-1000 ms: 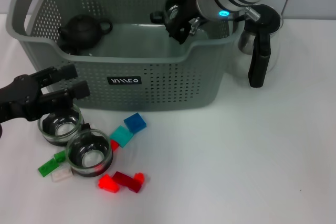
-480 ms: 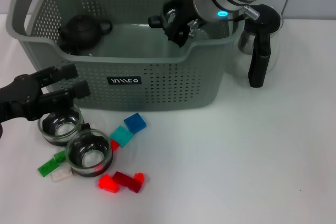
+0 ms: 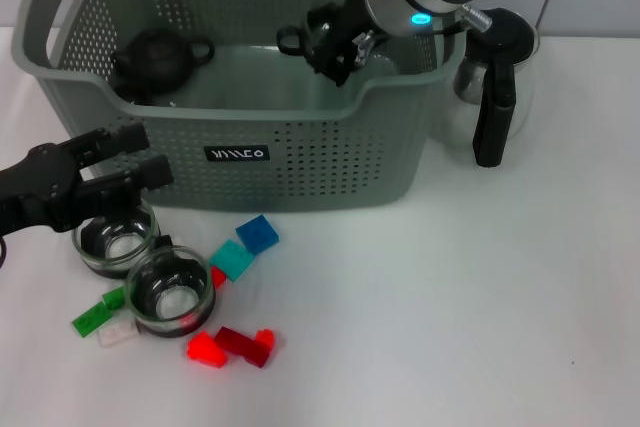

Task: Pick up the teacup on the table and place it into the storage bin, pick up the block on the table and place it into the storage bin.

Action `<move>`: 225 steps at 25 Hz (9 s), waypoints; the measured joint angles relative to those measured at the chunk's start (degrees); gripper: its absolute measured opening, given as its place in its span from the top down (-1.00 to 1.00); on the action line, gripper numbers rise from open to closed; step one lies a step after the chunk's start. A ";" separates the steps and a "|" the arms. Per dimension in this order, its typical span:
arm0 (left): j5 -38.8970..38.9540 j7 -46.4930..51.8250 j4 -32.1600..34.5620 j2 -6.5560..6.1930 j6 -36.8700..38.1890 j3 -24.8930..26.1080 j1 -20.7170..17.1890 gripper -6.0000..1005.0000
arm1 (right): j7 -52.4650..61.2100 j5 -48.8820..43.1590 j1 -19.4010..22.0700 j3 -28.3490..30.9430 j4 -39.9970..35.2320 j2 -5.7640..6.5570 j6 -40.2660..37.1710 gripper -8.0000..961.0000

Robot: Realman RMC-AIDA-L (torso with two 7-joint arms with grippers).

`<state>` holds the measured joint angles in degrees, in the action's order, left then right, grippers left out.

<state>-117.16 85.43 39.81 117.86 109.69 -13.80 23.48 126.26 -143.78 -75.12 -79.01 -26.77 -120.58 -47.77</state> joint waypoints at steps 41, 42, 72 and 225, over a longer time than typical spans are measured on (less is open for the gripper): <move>1.42 1.35 0.08 -0.50 -0.02 0.09 0.48 -0.60 | -6.51 32.94 26.90 21.28 -50.83 3.11 -51.90 -0.28; 1.50 1.57 0.16 -0.51 0.03 0.10 0.51 -0.60 | -8.64 33.15 28.82 21.28 -50.74 2.92 -52.02 -0.28; -6.52 23.44 11.21 -2.02 7.60 -4.13 0.28 -0.60 | -29.76 25.54 38.02 21.79 -22.69 0.60 -41.32 -0.28; -46.58 44.29 24.51 -0.42 -24.01 -43.43 13.82 -0.58 | -27.30 25.84 35.84 21.40 -21.82 0.70 -42.06 -0.27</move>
<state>-163.75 129.72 64.33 117.44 85.68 -57.23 37.30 98.96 -117.95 -39.29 -57.61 -48.59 -119.88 -89.83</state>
